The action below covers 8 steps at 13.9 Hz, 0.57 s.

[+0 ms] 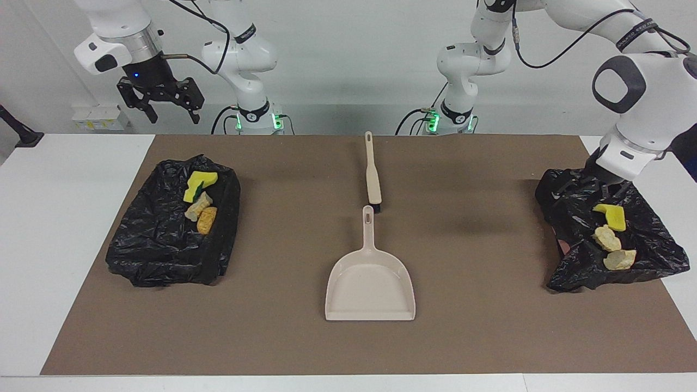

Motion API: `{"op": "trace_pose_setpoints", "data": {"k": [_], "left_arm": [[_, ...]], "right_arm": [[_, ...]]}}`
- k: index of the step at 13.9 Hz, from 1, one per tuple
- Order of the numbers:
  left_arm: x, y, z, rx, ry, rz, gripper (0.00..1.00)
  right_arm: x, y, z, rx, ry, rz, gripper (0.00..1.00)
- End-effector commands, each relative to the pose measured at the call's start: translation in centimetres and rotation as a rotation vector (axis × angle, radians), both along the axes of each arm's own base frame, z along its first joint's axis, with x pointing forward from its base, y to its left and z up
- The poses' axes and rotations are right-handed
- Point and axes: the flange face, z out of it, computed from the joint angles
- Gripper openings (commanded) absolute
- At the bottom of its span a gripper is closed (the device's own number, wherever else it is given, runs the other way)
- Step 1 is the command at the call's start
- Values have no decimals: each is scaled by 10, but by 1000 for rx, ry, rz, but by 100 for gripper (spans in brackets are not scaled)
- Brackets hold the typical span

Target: Sweep and dump trash in bin

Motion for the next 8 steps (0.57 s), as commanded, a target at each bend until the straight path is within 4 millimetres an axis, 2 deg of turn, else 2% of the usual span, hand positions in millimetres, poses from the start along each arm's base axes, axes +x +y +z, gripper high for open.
{"op": "trace_pose_setpoints", "data": {"k": [1, 5, 8], "left_arm": [[-32, -14, 43, -10, -7, -2, 100], [-65, -13, 75, 26, -15, -25, 100], [-84, -18, 63, 55, -3, -73, 100]], "right_arm": [[-5, -1, 0, 1, 2, -8, 100], [-5, -1, 0, 3, -2, -8, 100], [-5, -1, 0, 3, -3, -8, 100]]}}
